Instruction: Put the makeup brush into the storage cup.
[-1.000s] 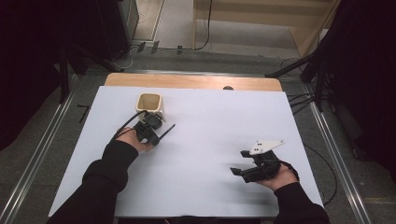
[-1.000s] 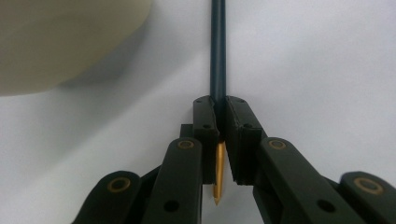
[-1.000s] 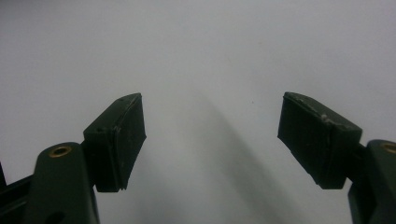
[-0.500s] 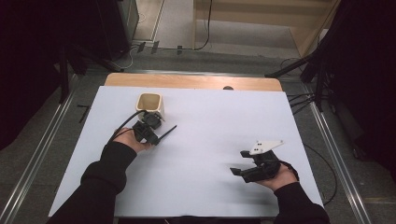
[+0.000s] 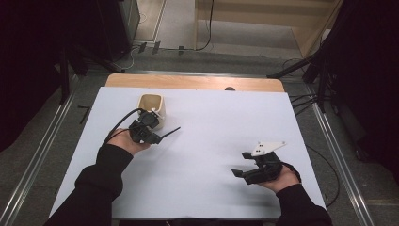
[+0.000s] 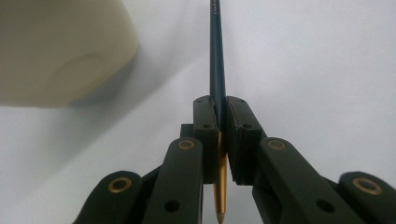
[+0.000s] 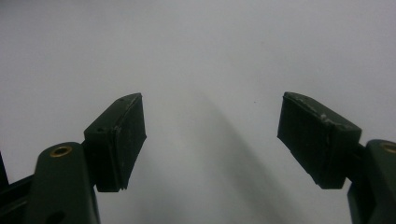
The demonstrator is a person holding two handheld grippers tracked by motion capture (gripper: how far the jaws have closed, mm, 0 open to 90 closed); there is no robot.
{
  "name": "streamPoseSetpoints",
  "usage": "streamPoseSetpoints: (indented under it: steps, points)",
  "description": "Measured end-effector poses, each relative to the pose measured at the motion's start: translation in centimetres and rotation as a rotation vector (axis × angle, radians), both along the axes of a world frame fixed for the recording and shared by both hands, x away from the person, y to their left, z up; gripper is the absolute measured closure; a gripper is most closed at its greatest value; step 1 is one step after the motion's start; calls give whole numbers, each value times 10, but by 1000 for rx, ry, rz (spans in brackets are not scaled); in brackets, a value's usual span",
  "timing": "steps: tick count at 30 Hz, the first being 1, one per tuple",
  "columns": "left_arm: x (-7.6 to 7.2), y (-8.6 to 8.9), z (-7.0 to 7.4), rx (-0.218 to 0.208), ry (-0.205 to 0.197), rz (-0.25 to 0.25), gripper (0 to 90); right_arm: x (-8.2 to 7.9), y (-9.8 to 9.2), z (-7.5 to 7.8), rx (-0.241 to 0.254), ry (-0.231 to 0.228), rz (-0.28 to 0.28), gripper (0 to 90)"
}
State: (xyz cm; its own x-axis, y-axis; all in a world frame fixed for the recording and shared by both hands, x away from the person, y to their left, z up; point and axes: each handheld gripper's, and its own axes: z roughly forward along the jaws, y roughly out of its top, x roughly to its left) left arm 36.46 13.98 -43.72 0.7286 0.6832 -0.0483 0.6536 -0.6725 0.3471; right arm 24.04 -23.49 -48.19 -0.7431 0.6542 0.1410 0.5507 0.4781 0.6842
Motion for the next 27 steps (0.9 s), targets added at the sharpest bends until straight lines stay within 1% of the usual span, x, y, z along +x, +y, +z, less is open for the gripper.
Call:
streamPoseSetpoints:
  steps: [1, 3, 4, 5, 6, 7, 9, 10, 11, 12, 13, 15, 16, 17, 18, 19, 20, 22, 25, 26, 27]
  points:
    - [-1, 1, 1, -11, 1, 1, 841, 0, 0, 0, 0, 0, 0, 246]
    - [-1, 2, 3, -14, 5, -6, 841, 0, 0, 0, 0, -1, 1, 246]
    - [-2, 4, 5, -33, 8, -7, 841, 0, 0, 0, 0, 0, -1, 247]
    - [-3, 5, 6, -42, -2, -11, 841, 0, 0, 0, 4, 1, -3, 247]
    - [-4, 5, 7, -47, 6, -12, 840, 0, 0, 0, 7, 1, -3, 247]
    - [-5, 6, 8, -56, 3, -14, 841, 0, -1, 1, 8, -2, -3, 247]
    - [-6, 7, 9, -67, 12, -19, 840, 0, -1, 1, 20, -4, -3, 247]
    - [-8, 7, 10, -76, 8, -20, 840, 1, -2, 1, 24, -5, -1, 250]
    - [-9, 8, 10, -85, 17, -20, 840, 1, -2, 2, 31, -5, 5, 255]
    - [-10, 8, 10, -95, 12, -23, 840, 1, -2, 2, 37, -5, 7, 259]
    - [-12, 8, 11, -102, 18, -26, 841, 1, -2, 3, 42, -2, 9, 263]
    - [-15, 9, 11, -121, 14, -29, 840, 2, -2, 4, 52, -8, 16, 269]
    - [-16, 9, 11, -126, 19, -33, 840, 2, -2, 4, 58, -10, 18, 270]
    - [-17, 9, 12, -131, 13, -37, 840, 2, -2, 4, 62, -8, 22, 272]
    - [-19, 10, 13, -137, 20, -42, 840, 3, -3, 5, 67, -2, 24, 273]
    - [-20, 10, 14, -141, 16, -50, 840, 3, -3, 5, 73, 3, 26, 274]
    - [-21, 10, 14, -154, 25, -54, 840, 4, -3, 5, 78, 4, 30, 274]
    - [-25, 10, 14, -160, 31, -63, 840, 4, -3, 6, 86, 4, 37, 274]
    - [-29, 10, 14, -178, 41, -76, 840, 4, -3, 7, 91, -3, 42, 273]
    - [-31, 10, 14, -185, 39, -84, 840, 3, -2, 7, 93, -5, 44, 273]
    - [-33, 10, 13, -195, 48, -94, 840, 4, -2, 8, 93, -12, 48, 271]
